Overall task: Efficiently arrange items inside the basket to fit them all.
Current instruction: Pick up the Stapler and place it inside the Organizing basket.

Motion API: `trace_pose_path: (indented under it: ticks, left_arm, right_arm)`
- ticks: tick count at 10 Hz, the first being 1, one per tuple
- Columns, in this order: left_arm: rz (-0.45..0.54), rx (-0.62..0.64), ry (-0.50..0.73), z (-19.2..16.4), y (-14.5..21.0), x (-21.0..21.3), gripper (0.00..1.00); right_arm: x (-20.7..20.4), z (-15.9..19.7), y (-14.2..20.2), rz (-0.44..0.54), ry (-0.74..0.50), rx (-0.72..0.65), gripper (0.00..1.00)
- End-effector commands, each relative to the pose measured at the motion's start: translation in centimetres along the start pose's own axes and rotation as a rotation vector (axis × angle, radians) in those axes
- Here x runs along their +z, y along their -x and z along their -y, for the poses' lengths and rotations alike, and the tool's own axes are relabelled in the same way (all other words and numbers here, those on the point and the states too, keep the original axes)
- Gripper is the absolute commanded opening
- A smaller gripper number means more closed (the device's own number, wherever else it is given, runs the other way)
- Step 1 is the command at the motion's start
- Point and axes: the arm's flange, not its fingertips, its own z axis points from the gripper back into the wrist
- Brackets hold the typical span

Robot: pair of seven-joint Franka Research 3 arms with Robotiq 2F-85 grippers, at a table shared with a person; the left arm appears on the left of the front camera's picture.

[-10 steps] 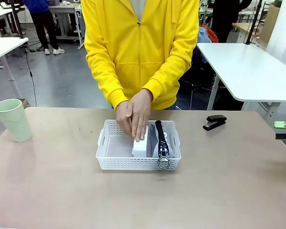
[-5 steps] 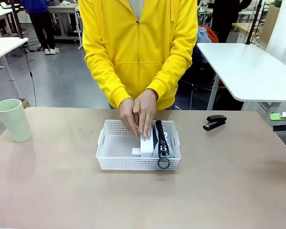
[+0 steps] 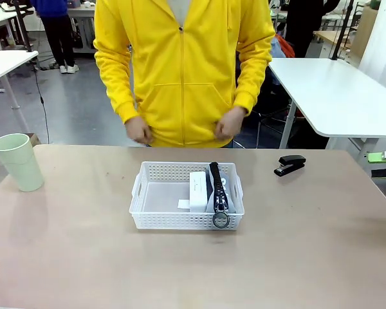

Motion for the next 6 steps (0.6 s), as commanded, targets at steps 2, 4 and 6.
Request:
trace_pose_path:
  ticks: [2, 4, 6]
  left_arm:
    - [0.011, -0.015, 0.025, 0.21, -0.14, -0.06, 1.0]
    - [0.011, -0.015, 0.025, 0.21, -0.14, -0.06, 1.0]
    - [0.011, -0.015, 0.025, 0.21, -0.14, -0.06, 1.0]
  right_arm:
    - [0.04, -0.22, -0.03, -0.007, -0.002, -0.01, 1.0]
    - [0.04, -0.22, -0.03, -0.007, -0.002, -0.01, 1.0]
    - [-0.05, -0.03, 0.0, -0.002, 0.0, 0.001, 1.0]
